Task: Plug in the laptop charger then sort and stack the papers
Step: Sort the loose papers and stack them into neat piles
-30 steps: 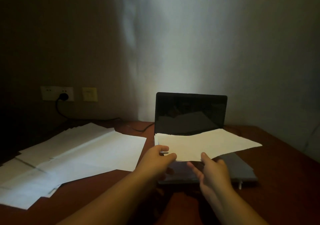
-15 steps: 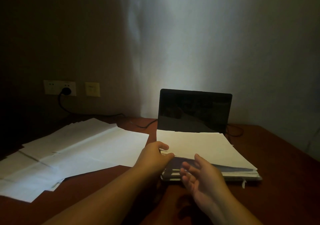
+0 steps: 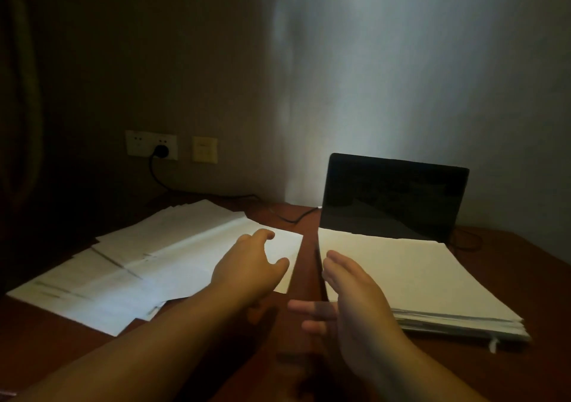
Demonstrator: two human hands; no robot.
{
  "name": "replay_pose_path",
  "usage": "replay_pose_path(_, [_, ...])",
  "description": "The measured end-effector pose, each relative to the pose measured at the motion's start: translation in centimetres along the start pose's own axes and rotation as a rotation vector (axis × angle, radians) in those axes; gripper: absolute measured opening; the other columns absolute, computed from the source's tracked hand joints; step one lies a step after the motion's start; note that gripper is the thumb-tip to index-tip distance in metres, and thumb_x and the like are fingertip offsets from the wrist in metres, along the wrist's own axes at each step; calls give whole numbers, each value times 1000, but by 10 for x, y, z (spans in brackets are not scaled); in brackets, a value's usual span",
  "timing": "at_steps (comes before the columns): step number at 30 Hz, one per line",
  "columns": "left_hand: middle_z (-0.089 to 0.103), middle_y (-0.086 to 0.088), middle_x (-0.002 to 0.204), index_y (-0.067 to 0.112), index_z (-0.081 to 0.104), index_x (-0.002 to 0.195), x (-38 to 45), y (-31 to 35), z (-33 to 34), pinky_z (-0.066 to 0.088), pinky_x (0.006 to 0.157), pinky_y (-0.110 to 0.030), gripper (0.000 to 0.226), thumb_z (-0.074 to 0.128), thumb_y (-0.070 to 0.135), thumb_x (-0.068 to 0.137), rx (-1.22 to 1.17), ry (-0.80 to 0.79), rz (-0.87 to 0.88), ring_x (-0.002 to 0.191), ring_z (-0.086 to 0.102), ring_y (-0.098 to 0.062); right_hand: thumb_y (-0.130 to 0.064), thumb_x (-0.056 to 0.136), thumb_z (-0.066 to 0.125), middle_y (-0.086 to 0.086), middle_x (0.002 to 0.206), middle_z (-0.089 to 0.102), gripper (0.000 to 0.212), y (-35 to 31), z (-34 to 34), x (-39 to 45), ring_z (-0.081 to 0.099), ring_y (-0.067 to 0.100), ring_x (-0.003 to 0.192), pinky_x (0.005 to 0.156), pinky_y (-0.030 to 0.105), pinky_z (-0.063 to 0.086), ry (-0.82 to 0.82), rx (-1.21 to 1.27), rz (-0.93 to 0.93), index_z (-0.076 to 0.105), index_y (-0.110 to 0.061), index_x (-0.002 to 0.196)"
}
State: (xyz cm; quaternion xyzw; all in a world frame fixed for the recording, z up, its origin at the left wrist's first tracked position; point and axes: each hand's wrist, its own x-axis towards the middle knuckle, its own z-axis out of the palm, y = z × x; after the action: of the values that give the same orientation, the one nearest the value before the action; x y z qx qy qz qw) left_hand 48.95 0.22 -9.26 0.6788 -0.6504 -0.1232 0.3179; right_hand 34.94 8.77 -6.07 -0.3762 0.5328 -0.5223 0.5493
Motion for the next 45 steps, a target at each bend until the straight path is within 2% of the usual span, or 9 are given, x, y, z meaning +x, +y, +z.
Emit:
replay_pose_path(6, [40, 4, 153, 37, 39, 145, 8, -39, -30, 51, 87, -26, 61, 62, 51, 91, 38, 46, -33, 115, 59, -15, -35, 101, 51, 1, 152, 37, 46, 2, 37, 24, 75, 26, 74, 53, 30, 56, -80, -99, -25, 37, -38, 145])
replay_pose_path(12, [-13, 3, 166, 45, 16, 152, 23, -71, -51, 46, 62, -15, 78, 65, 48, 90, 127, 219, -52, 78, 63, -8, -40, 93, 64, -10, 162, 18, 80, -2, 63, 55, 74, 24, 81, 60, 35, 61, -239, -365, -107, 9, -65, 145])
replay_pose_path(17, [56, 5, 134, 32, 54, 134, 46, -97, -52, 46, 82, -18, 40, 60, 38, 95, 158, 118, 0, 103, 59, -9, -42, 91, 66, -17, 129, 52, 64, -2, 71, 107, 65, 10, 91, 78, 29, 59, -291, -1020, -532, 31, -55, 144])
replay_pose_path(22, [57, 10, 130, 38, 57, 129, 69, -110, -34, 50, 93, -29, 42, 61, 50, 89, 272, -9, 41, 110, 57, -10, -59, 85, 64, -15, 146, 45, 66, -8, 88, 150, 43, 10, 129, 103, 33, 44, -574, -1595, -669, 40, -41, 144])
replay_pose_path(29, [57, 16, 128, 39, 56, 128, 66, -124, -7, 42, 107, -38, 34, 50, 50, 96, 343, 37, 114, 115, 53, -10, -72, 81, 57, -16, 161, 19, 84, 18, 90, 173, 25, 15, 145, 114, 41, 29, -645, -1675, -594, 22, -43, 151])
replay_pose_path(34, [50, 19, 141, 41, 53, 134, 69, -127, -4, 40, 112, -35, 37, 54, 43, 97, 229, 68, 131, 126, 48, -6, -71, 83, 54, -22, 158, 21, 65, 36, 86, 177, 23, 9, 143, 115, 38, 26, -607, -1535, -608, 37, -48, 142])
replay_pose_path(39, [49, 21, 137, 42, 52, 134, 69, -127, -9, 46, 103, -25, 37, 54, 41, 97, 149, 89, 149, 123, 49, -4, -60, 88, 57, -29, 127, 50, 44, 40, 86, 181, 47, 1, 116, 96, 20, 39, -608, -1451, -686, 56, -43, 129])
replay_pose_path(42, [49, 20, 138, 42, 54, 133, 71, -124, -14, 48, 101, -24, 37, 56, 39, 97, 101, 107, 150, 123, 49, -4, -47, 90, 61, -22, 94, 63, 10, 45, 85, 188, 57, 2, 91, 81, 23, 49, -576, -1312, -712, 68, -45, 98])
replay_pose_path(45, [48, 18, 134, 42, 55, 130, 74, -120, -19, 45, 95, -16, 35, 60, 42, 95, 115, 162, 175, 120, 46, -3, -39, 92, 62, -15, 80, 64, 11, 49, 78, 196, 60, 6, 79, 72, 25, 54, -479, -1241, -717, 69, -42, 84])
